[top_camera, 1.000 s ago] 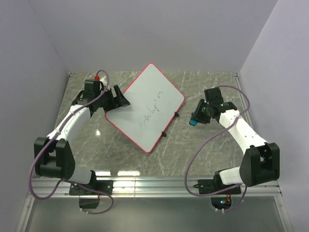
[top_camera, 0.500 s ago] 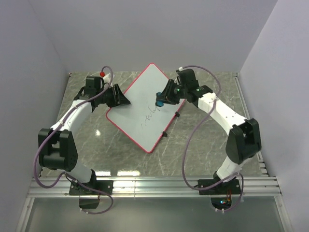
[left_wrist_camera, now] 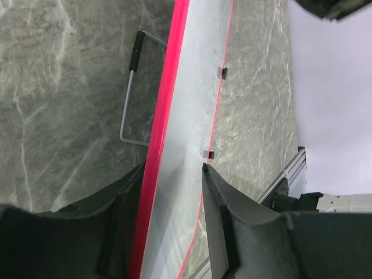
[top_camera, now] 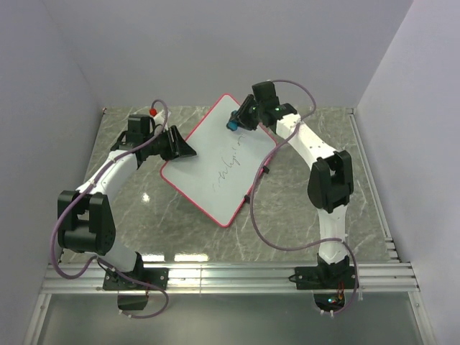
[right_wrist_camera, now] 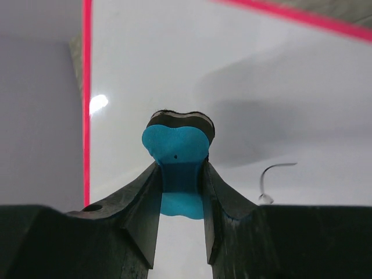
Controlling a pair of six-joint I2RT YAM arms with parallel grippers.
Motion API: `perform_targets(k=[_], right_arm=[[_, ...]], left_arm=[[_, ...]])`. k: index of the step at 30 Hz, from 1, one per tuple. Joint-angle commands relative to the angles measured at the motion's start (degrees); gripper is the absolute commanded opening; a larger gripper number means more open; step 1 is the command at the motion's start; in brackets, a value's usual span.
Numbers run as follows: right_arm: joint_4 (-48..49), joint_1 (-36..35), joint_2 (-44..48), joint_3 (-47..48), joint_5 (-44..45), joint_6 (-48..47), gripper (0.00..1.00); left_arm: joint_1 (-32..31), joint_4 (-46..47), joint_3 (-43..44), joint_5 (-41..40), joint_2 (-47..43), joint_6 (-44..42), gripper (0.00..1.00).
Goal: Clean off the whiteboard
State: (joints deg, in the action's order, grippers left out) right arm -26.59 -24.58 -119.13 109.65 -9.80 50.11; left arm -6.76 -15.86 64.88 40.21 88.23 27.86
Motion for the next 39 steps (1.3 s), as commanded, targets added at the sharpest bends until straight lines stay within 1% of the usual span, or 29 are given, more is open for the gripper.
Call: perform_targets(k=[1,3,6,10,13,16,18,19,20,22,23,28,29,34,35,39], right_arm=[[-4.95,3.21,-2.85,5.74,5.75,2.19,0.00],[-6.45,4.10,-5.31,8.91,6.72,1.75,0.00],[-8.57,5.59,-7.51,9.98,4.98,2.10,0.00],[-6.12,5.59,-7.52,6.29,1.64,1.75,0.00],[-4.18,4.02,-6.29,3.04,-0.39,0.79,0.00],[-4.70,1.56,-6.11,1.89,-1.79,-0.36,0.00],[-4.44,0.50,-5.42,-1.09,-2.85,1.56,0.00],[-2.52,0.15,-4.80,-2.75,-4.16,2.27,0.00],[-1.46,-0.29,-2.97,-6.69,-4.35,2.80,0.00],[1.88,-1.70,-0.59,-10.75,-4.26,4.55,0.00],[3.02,-2.22,0.38,-14.51,-4.35,5.17,0.00],[6.62,-5.99,6.10,-23.41,-4.17,7.46,0.00],[7.16,-6.70,7.50,-26.38,-4.43,7.72,0.00],[9.01,-11.98,10.67,-34.48,-5.58,8.69,0.00],[9.45,-13.99,11.89,-35.63,-5.75,9.21,0.00],[11.82,-17.16,12.61,-38.89,-8.21,9.22,0.00]], left_arm=[[-1.23,0.83,-0.29,1.99,-0.68,-0.26,0.00],[-1.23,0.04,0.07,-0.03,-1.21,-1.04,0.00],[-1.23,-2.07,0.86,-1.44,-1.48,-0.96,0.00],[-1.32,-2.16,0.16,-3.02,-2.36,0.27,0.00],[-1.41,-3.04,0.86,-5.31,-2.27,0.79,0.00],[-1.50,-4.53,1.82,-7.24,-2.18,0.97,0.01],[-1.50,-5.76,2.44,-7.95,-1.83,0.97,0.00],[-1.50,-6.11,2.96,-7.95,-1.74,0.80,0.00],[-1.50,-6.46,3.23,-7.86,-1.57,0.62,0.00],[-1.50,-7.61,3.76,-7.86,-1.83,0.27,0.00],[-1.50,-7.52,3.67,-7.17,-2.09,-0.43,0.00],[-1.50,-6.74,2.97,-6.02,-2.18,-2.89,0.00],[-1.50,-6.47,2.62,-5.67,-2.44,-3.42,0.00],[-1.50,-3.75,-0.28,-5.05,-3.32,-3.86,0.00],[-1.50,-3.39,-0.54,-5.05,-3.41,-3.86,0.00],[-1.50,-3.74,0.15,-4.44,-2.88,-5.18,0.00]])
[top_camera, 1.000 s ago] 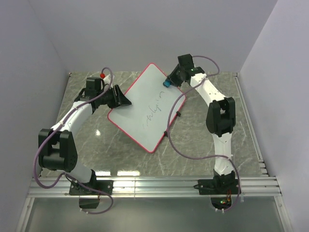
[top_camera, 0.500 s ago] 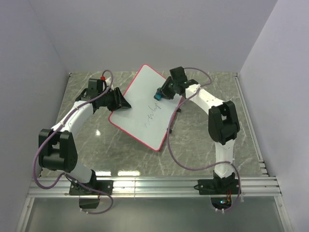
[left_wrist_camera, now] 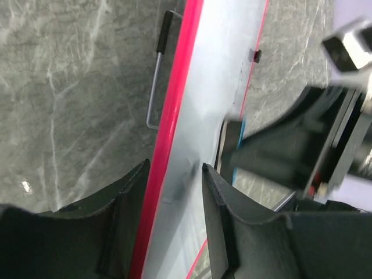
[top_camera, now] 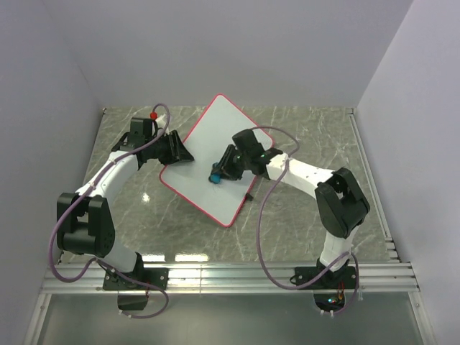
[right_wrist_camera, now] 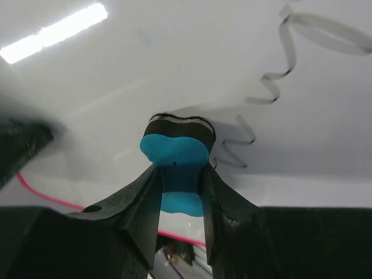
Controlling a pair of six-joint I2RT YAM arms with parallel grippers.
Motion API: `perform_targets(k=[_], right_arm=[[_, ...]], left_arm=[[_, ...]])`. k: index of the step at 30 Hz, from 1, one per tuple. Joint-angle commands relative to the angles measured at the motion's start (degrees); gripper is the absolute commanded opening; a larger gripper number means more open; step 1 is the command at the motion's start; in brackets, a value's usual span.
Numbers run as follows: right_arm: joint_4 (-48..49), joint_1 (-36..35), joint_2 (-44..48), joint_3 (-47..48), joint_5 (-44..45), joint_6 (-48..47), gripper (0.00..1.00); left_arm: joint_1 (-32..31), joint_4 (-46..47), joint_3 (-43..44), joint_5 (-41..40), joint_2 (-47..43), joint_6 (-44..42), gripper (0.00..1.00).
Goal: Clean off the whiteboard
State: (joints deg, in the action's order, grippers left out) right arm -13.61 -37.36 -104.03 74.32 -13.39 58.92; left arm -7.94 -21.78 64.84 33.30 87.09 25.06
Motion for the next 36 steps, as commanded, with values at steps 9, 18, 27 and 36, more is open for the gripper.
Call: perform_targets(k=[9,18,27,36], right_arm=[[-2.64,-3.87,-5.39,0.28,-2.35,-0.90,0.00],[-5.54,3.35,-12.94,15.13,0.55,1.73,0.00],[-6.08,11.42,-21.12,21.12,0.73,6.03,0.00],[-6.09,12.06,-18.85,14.64,0.12,3.57,0.00]], left_arm=[[-0.32,1.65,0.65,4.41,-1.75,-3.26,0.00],[-1.63,0.78,0.19,3.26,-1.75,-4.67,0.00],[-2.43,-0.37,0.99,3.00,-1.48,-5.46,0.00],[-2.43,-0.37,1.43,2.82,-0.87,-5.46,0.00]])
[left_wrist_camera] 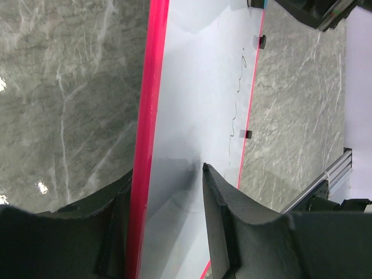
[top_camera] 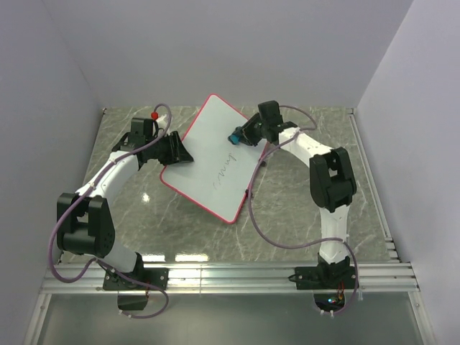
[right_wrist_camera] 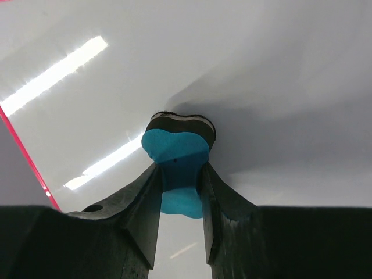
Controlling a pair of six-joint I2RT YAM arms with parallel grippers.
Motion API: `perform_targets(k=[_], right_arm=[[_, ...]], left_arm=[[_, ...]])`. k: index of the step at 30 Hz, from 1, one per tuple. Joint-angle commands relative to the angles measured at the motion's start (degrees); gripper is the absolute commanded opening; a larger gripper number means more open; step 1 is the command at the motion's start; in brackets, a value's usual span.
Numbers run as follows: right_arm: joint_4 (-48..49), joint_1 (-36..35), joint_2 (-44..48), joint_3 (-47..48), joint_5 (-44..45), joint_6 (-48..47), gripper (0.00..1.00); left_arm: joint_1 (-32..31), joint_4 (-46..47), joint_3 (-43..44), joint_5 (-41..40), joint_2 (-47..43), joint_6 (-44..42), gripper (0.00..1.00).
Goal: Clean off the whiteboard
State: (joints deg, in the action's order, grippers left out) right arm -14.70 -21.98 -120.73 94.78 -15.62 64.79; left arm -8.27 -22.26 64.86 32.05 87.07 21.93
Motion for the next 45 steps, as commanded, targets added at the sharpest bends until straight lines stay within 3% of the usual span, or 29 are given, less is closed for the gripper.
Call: perform_targets(k=[1,12,27,45], right_arm=[[-4.12,-4.29,-0.32,-9.23,1.65,-1.78,0.00],[3.71,-13.78,10.07,-26.04,-5.03,0.95,0.00],[5.38,-20.29,12.18,-30.88,-11.45,-2.74,0.00],[-0.68,-15.55,17.72,-26.85,1.02,-8.54,0.00]], left_arm=[[-2.10,0.11,1.50,4.07,-0.50,-2.42,0.00],[-2.36,0.64,1.94,4.16,0.56,-2.25,0.00],[-2.98,0.55,1.41,3.54,-0.41,-2.25,0.00],[-2.98,0.11,0.62,2.49,-1.55,-2.77,0.01]])
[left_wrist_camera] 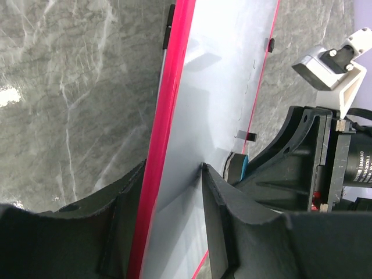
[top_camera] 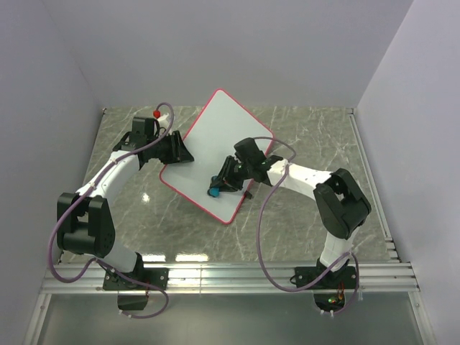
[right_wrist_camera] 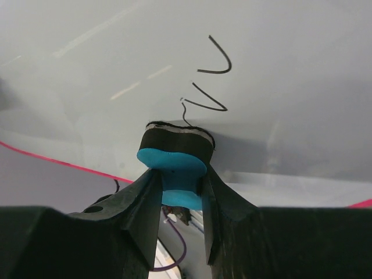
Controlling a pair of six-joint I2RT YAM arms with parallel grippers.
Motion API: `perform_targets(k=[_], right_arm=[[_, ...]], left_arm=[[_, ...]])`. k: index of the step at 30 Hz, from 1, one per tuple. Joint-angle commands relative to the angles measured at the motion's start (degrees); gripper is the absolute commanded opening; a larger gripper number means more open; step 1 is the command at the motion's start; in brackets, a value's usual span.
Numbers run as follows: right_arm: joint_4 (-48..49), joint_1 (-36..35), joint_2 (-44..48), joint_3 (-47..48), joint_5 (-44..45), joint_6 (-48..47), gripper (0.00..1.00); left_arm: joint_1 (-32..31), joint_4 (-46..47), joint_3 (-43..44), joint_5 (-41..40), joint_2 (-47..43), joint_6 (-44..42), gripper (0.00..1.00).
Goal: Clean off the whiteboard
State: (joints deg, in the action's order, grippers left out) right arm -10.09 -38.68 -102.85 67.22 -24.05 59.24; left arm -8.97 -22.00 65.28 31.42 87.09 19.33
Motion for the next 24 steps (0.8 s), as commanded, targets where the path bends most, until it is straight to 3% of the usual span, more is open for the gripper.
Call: perform_targets(k=[1,15,24], right_arm=[[-5.38,0.97,-0.07,1.07,9.81,-3.52,0.00],[-3.63,6.68,-5.00,6.61,9.46,-3.17,0.00],[-3.01,6.59,-2.28,-1.99,9.11,-4.22,0.00]], left_arm=[[-2.28,0.02,0.12,3.12,-1.57,-0.17,0.00],[-2.63,-0.41,1.52,3.39,0.36,-0.26,0.00],[-2.72,-0.68,1.87,3.03,0.89,-0.52,0.00]])
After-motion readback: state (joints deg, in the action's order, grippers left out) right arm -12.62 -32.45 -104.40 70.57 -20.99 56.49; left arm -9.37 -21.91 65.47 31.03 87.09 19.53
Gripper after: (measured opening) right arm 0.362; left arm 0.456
